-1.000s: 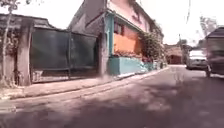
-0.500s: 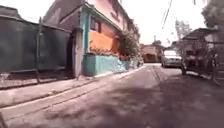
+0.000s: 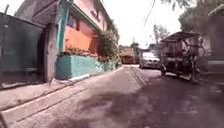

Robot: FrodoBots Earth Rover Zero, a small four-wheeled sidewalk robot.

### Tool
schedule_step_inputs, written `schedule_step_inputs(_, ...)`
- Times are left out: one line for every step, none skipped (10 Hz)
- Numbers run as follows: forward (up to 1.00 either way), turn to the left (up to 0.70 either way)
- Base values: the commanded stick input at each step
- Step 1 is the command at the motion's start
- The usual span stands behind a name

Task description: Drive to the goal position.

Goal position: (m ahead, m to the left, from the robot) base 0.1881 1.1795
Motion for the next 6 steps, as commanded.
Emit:
schedule_step_inputs(0.70, 0.01)
schedule_step_inputs(0.70, 0.01)
schedule_step_inputs(0.70, 0.01)
schedule_step_inputs(0.70, 0.01)
schedule_step_inputs(0.70, 0.01)
schedule_step_inputs(0.70, 0.01)
